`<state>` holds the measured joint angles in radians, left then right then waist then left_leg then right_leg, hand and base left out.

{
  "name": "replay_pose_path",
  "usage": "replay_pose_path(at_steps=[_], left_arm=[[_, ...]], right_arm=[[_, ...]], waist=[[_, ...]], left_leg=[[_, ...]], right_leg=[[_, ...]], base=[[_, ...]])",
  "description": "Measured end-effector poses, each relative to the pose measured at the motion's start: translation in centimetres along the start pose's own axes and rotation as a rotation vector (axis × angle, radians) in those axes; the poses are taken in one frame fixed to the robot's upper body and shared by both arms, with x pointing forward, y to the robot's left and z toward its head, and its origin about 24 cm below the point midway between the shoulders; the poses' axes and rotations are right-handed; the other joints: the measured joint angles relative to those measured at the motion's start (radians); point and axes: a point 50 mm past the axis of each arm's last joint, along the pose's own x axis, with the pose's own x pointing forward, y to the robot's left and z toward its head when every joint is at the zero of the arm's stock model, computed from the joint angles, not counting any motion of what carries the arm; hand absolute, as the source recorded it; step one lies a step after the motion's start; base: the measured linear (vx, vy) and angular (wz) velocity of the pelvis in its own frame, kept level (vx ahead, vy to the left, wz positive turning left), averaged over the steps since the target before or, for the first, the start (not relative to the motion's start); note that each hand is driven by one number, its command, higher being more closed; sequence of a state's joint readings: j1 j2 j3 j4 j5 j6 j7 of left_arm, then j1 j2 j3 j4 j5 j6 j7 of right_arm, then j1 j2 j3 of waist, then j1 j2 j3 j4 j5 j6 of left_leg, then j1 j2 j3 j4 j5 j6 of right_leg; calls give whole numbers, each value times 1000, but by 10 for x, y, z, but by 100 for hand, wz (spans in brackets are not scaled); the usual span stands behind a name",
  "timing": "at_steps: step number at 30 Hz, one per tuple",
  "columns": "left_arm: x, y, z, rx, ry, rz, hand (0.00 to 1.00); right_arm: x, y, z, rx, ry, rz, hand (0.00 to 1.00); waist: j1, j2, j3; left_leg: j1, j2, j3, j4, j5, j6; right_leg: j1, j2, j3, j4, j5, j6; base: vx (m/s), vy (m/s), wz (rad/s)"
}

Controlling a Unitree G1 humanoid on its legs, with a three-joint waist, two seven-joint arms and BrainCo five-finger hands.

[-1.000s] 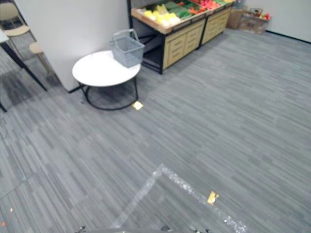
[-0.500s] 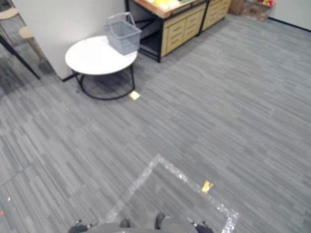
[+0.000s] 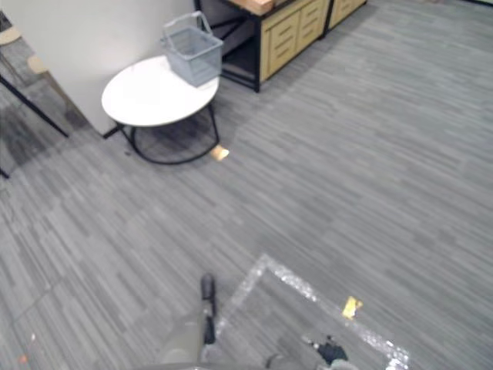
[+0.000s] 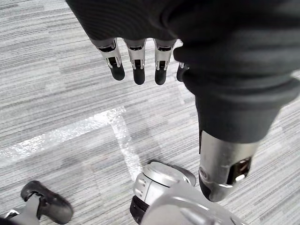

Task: Pick vegetable in the basket

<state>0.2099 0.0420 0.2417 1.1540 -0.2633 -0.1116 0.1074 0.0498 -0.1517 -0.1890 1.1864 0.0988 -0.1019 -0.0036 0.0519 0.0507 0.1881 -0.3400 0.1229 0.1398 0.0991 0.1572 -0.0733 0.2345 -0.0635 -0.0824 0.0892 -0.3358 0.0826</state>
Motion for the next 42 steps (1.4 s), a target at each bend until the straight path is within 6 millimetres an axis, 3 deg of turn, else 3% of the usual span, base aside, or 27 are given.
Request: replay_pose_path(at_steps=[2,4,5,6,7,9,10,12,14,16,18,19,20,21,23,25,26,27,28,29,31,33,35,37,39,41,42], left_arm=[[1,9,5,25,-15,14,0],[4,8,19,28,-48,12,0],[5,9,21,30,-56,14,0],[5,10,21,37,-56,14,0],[5,10,21,63,-58,12,0],[6,9,28,81,-73,6,0],[7,5,36,87,-93,-3,0],[9,-5,47,98,-122,-27,0],[9,-14,56,92,-145,-47,0],[9,-27,64,70,-165,-71,0],[7,-44,66,1,-176,-99,0],[7,-44,67,-19,-180,-97,0],[6,-45,65,-64,-175,-88,0],[6,-47,60,-92,-155,-86,0],[4,-55,54,-116,-140,-101,0],[4,-53,55,-129,-140,-93,0],[5,-51,54,-128,-139,-89,0],[5,-49,55,-126,-141,-84,0],[5,-48,55,-124,-138,-81,0],[5,-45,51,-126,-126,-78,0],[6,-42,53,-127,-132,-70,0],[6,-42,56,-127,-146,-74,0],[6,-43,60,-124,-161,-82,0],[5,-45,60,-116,-164,-88,0],[5,-46,61,-121,-167,-89,0],[5,-43,63,-139,-176,-80,0],[6,-42,63,-135,-176,-79,0]], right_arm=[[0,18,-1,25,-6,51,0],[0,20,-1,76,-9,44,0],[-1,17,-3,94,0,33,0],[-1,16,-4,98,1,29,0],[-2,15,-6,98,0,27,0],[-1,15,-4,96,-8,32,0],[-1,15,-4,94,-10,35,0],[-2,14,-5,90,-13,37,0],[-3,12,-7,102,-11,32,0],[-4,14,-10,136,-8,26,0],[-5,13,-14,153,-1,19,0],[-5,13,-14,152,0,19,0],[-6,12,-14,153,-2,17,0],[-5,7,-11,145,-17,6,0],[-5,3,-7,148,-27,-6,0],[-5,2,-8,150,-24,-10,0],[-5,1,-10,144,-15,-12,0],[-5,0,-11,138,-13,-13,0],[-5,-1,-10,129,-13,-12,0],[-4,0,-7,107,-20,-6,0],[-3,-1,-4,99,-24,-6,0],[-1,0,-1,97,-18,-3,0],[0,1,3,98,-23,-4,0],[0,1,2,94,-24,-10,0],[-1,2,2,74,-27,-7,0],[-2,7,2,25,-35,12,0],[-2,12,3,12,-41,30,0]], waist=[[3,-56,-45],[-6,-78,-45],[-14,-85,-43],[-23,-87,-42],[-28,-81,-40],[-39,-88,-38],[-46,-88,-32],[-75,-76,-25],[-82,-67,-20],[-82,-66,-18],[-81,-64,-17],[-79,-63,-16],[-78,-49,-9],[-80,-18,-3],[-75,5,-1],[-79,8,-2],[-79,9,-2],[-79,10,1],[-78,-1,9],[-74,5,12],[-69,4,14],[-66,4,14],[-54,6,15],[-45,6,16],[-40,6,16],[-23,-15,10],[-17,-14,-9]], left_leg=[[-17,-61,33,52,-57,54],[21,-103,44,86,-100,95],[67,-121,45,91,-136,103],[139,-131,46,86,-181,111],[214,-136,48,64,-215,124],[282,-144,38,53,-244,132],[362,-145,31,19,-259,137],[482,-127,10,-37,-282,136],[520,-106,2,-46,-317,122],[542,-92,-18,-45,-358,97],[586,-77,-42,-42,-416,52],[598,-69,-44,-42,-437,42],[630,-38,-50,-42,-479,26],[659,5,-51,-44,-496,31],[653,52,-62,32,-447,0],[607,79,-95,169,-398,-12],[546,95,-131,336,-331,-42],[460,113,-168,534,-215,-116],[423,120,-174,622,-180,-135],[347,138,-144,795,-181,-125],[258,147,-54,909,-240,-94],[183,128,26,863,-305,-67],[132,89,78,640,-333,-45],[137,7,64,154,-252,-4],[125,0,66,12,-204,4],[116,0,116,23,-119,27],[114,-9,154,44,-83,61]], right_leg=[[-65,-72,43,131,13,15],[-136,-112,80,358,65,10],[-176,-122,89,498,138,8],[-237,-139,87,678,324,32],[-290,-165,73,824,454,51],[-363,-200,25,969,421,16],[-426,-220,-36,1036,335,-6],[-495,-208,-148,929,193,-23],[-533,-179,-194,743,180,-29],[-545,-145,-201,420,213,-7],[-543,-135,-162,61,328,2],[-545,-133,-146,16,341,8],[-546,-117,-136,30,425,16],[-567,-88,-150,134,429,8],[-591,-65,-176,267,341,-75],[-548,-55,-206,286,286,-81],[-496,-49,-226,283,249,-85],[-437,-44,-246,274,216,-95],[-411,-41,-248,268,202,-98],[-346,-31,-251,242,178,-110],[-241,-23,-254,170,172,-105],[-165,-23,-255,100,172,-88],[-102,-25,-253,45,172,-67],[-41,-34,-251,-1,155,-34],[-11,-39,-250,-12,133,-7],[28,-72,-235,-12,96,25],[42,-87,-214,-17,90,23]], base=[[651,233,-18],[669,249,21],[586,222,14],[564,210,3],[556,204,-4],[526,138,5],[494,78,11],[491,-20,21],[403,-106,23],[426,-209,28],[482,-281,33],[527,-312,22],[563,-326,23],[689,-382,25],[623,-382,20],[426,-310,26],[506,-338,46],[571,-324,42],[544,-233,26],[434,-143,11],[396,-101,8],[338,-44,-5],[322,47,-17],[399,157,-10],[412,219,-7],[492,263,-19],[540,247,-18]])
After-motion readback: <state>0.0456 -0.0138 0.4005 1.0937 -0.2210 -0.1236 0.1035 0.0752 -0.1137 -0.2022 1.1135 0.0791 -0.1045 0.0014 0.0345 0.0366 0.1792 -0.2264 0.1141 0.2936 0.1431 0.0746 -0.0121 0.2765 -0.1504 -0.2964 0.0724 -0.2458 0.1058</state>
